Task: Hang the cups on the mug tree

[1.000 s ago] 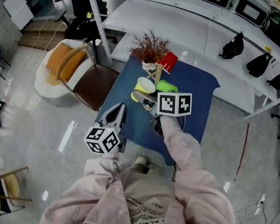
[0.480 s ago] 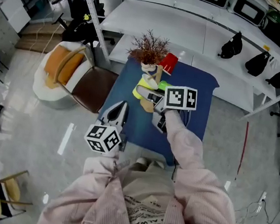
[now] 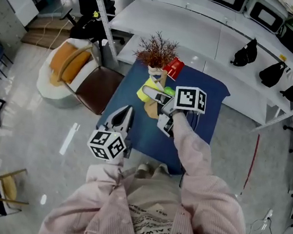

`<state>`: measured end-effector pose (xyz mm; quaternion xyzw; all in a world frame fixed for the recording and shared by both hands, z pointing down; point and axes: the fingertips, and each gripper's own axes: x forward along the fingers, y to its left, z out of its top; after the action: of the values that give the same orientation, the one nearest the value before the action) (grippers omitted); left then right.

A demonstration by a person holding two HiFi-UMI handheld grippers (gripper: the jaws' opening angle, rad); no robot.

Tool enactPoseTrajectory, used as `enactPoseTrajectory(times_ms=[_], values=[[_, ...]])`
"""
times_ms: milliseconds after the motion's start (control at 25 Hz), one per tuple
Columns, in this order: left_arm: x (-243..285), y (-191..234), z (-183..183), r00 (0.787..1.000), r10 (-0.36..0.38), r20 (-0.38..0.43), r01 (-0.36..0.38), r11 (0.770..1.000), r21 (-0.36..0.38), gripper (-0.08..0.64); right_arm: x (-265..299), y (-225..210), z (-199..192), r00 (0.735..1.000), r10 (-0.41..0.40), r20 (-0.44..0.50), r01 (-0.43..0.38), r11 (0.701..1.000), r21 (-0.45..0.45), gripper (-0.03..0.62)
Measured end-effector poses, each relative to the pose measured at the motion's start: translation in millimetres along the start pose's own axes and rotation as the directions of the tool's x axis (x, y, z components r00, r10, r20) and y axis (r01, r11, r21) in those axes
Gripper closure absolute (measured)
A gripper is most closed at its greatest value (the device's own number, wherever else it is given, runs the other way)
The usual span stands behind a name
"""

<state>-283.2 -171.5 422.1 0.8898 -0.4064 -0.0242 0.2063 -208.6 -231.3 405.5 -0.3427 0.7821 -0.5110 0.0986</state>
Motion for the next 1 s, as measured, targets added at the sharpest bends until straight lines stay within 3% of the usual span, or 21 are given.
enactPoseTrajectory(times_ms=[600, 1000], values=[[12, -15, -5, 0.994, 0.111, 0.017, -0.110, 0.994, -0.004, 0.561, -2, -17, 20, 0.995, 0.093, -0.028, -0.085, 0.974, 0.212, 0.315], [17, -23, -5, 0.986, 0.161, 0.032, -0.162, 0.987, 0.007, 0.561, -1, -23, 23, 0.989, 0.150, -0.010, -0.136, 0.921, 0.366, 0.314]])
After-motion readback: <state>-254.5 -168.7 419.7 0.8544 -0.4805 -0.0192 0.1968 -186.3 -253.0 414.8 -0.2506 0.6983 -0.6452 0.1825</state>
